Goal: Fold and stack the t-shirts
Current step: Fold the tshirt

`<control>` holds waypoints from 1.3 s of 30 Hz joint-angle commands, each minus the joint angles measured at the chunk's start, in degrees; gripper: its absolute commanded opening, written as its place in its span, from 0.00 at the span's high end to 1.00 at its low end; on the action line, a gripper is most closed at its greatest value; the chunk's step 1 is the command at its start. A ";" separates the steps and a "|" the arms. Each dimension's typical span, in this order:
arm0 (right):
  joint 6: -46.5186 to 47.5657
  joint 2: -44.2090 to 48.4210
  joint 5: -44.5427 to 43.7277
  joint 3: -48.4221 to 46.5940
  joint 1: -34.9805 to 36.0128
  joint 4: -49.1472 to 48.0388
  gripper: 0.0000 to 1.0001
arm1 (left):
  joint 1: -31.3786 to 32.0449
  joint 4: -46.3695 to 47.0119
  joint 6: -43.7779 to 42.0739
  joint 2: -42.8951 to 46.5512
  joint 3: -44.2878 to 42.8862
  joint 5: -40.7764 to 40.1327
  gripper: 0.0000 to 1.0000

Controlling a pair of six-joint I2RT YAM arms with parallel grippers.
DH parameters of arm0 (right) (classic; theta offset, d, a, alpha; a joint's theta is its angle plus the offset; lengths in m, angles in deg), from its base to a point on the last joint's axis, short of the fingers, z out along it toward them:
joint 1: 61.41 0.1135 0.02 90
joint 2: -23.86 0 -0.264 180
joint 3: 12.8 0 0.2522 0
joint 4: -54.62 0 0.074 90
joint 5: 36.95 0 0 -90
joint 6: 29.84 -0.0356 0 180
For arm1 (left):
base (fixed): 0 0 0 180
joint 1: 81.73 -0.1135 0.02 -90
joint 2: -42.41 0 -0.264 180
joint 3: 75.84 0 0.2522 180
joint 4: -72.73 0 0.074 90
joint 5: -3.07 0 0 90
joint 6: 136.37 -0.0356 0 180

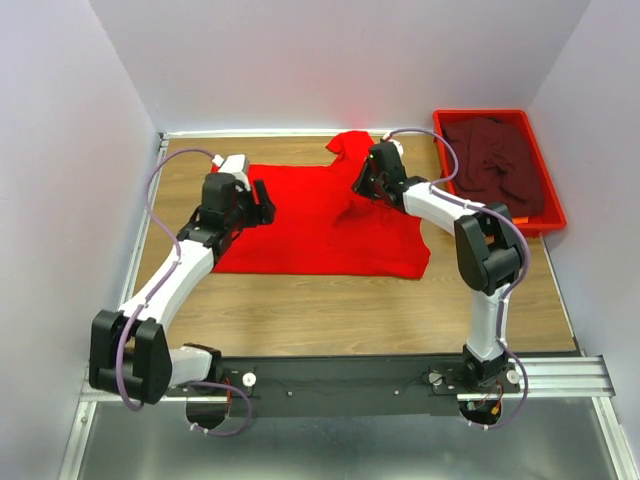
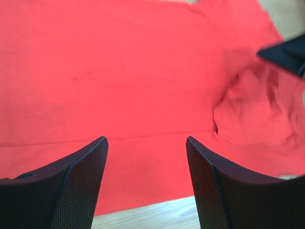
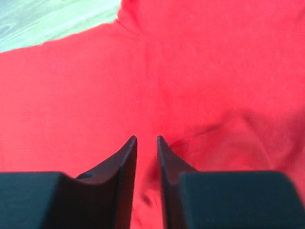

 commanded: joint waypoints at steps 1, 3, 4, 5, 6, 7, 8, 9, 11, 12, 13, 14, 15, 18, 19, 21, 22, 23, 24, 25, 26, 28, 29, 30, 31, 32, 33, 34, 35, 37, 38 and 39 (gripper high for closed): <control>3.76 -1.59 -2.98 -2.64 0.17 -1.26 0.66 | 4.97 -0.95 2.28 -4.19 -5.26 -3.64 0.25; 4.64 -0.98 -4.55 -2.56 0.00 -1.18 0.65 | 7.43 -0.34 3.26 -8.22 -7.21 -4.44 0.26; 4.91 -0.45 -5.00 -2.21 -0.26 -1.09 0.65 | 9.96 -0.07 3.70 -9.73 -8.43 -4.88 0.26; 5.52 0.77 -5.79 -1.69 -0.79 -1.17 0.65 | 11.38 0.02 4.40 -11.31 -10.97 -6.80 0.26; 5.96 1.48 -6.06 -1.07 -1.14 -1.17 0.65 | 12.61 0.45 4.58 -14.46 -12.39 -7.42 0.26; 6.14 2.18 -6.32 0.41 -1.58 -1.00 0.65 | 13.93 0.46 4.49 -16.32 -14.05 -8.13 0.26; 6.57 2.71 -6.32 1.21 -2.19 -1.09 0.65 | 15.68 0.37 4.32 -18.25 -15.81 -8.92 0.26; 6.75 3.85 -5.63 1.92 -3.24 -1.00 0.65 | 16.48 -0.33 3.88 -22.36 -19.57 -9.10 0.27; 7.28 4.56 -4.66 3.94 -5.09 -1.09 0.65 | 17.89 -2.52 2.57 -28.69 -26.24 -10.50 0.27; 7.37 4.56 -4.39 4.64 -5.62 -1.00 0.65 | 18.33 -2.53 2.56 -30.73 -28.46 -10.68 0.28; 7.37 4.91 -3.95 5.69 -6.15 -1.09 0.65 | 18.68 -4.18 0.91 -32.58 -30.57 -11.29 0.28; 7.28 5.00 -3.17 6.14 -6.76 -1.09 0.65 | 19.56 -4.90 0.37 -34.42 -32.60 -11.65 0.28; 7.20 5.09 -1.94 6.40 -7.73 -1.09 0.65 | 19.83 -6.38 -0.25 -37.49 -36.18 -12.00 0.28; 7.28 4.83 -0.96 6.58 -9.05 -1.00 0.65 | 20.88 -7.62 -2.01 -42.07 -41.04 -11.39 0.30; 7.63 4.48 -0.79 6.32 -9.23 -1.00 0.65 | 21.06 -7.89 -2.62 -42.87 -41.84 -11.21 0.30; 7.90 3.95 0.44 5.71 -9.58 -1.00 0.65 | 21.50 -8.76 -2.80 -44.63 -43.59 -11.12 0.30; 8.07 3.69 0.71 5.53 -9.58 -1.09 0.65 | 21.59 -8.77 -2.89 -44.98 -43.95 -11.12 0.30; 8.16 3.25 0.88 5.44 -9.58 -1.09 0.65 | 21.67 -8.86 -3.06 -45.25 -44.22 -10.69 0.31; 8.25 3.07 1.49 5.35 -9.67 -1.00 0.64 | 21.76 -8.86 -3.07 -45.69 -44.48 -10.68 0.31; 8.34 2.89 1.67 5.26 -9.67 -1.09 0.64 | 22.11 -9.03 -3.24 -45.95 -44.66 -10.60 0.31; 8.42 2.54 2.02 5.09 -9.67 -1.00 0.64 | 22.29 -9.30 -3.33 -46.13 -44.92 -10.59 0.31; 8.42 2.19 2.64 4.91 -9.67 -1.00 0.64 | 22.82 -9.74 -4.03 -46.66 -45.18 -10.51 0.32; 8.42 1.84 2.82 4.82 -9.67 -1.00 0.64 | 23.43 -9.91 -4.47 -46.83 -45.10 -10.68 0.32; 8.51 1.75 3.08 4.74 -9.67 -1.00 0.64 | 23.87 -10.35 -4.65 -47.18 -45.10 -11.12 0.32; 8.51 1.66 3.08 4.74 -9.67 -1.00 0.64 | 24.13 -10.61 -4.73 -47.45 -45.10 -11.64 0.32; 8.51 1.57 3.26 4.65 -9.67 -1.00 0.64 | 24.57 -10.88 -4.74 -47.54 -45.01 -12.52 0.32; 8.60 1.40 3.34 4.65 -9.67 -1.00 0.64 | 24.75 -10.97 -4.74 -47.89 -44.66 -12.88 0.33; 8.69 1.40 3.34 4.65 -9.67 -1.09 0.64 | 24.84 -10.97 -4.65 -48.06 -44.48 -13.05 0.33; 8.69 1.40 3.43 4.56 -9.67 -1.09 0.64 | 25.01 -10.88 -4.65 -48.24 -44.39 -13.32 0.35; 8.86 1.05 3.96 4.39 -9.67 -1.00 0.64 | 25.01 -10.97 -4.65 -48.94 -44.57 -13.84 0.37; 9.04 0.96 4.05 4.21 -9.67 -1.00 0.64 | 25.10 -11.05 -4.73 -49.20 -45.00 -14.02 0.40; 9.04 0.87 4.31 4.21 -9.67 -1.00 0.64 | 25.10 -11.14 -4.74 -49.73 -45.18 -14.20 0.41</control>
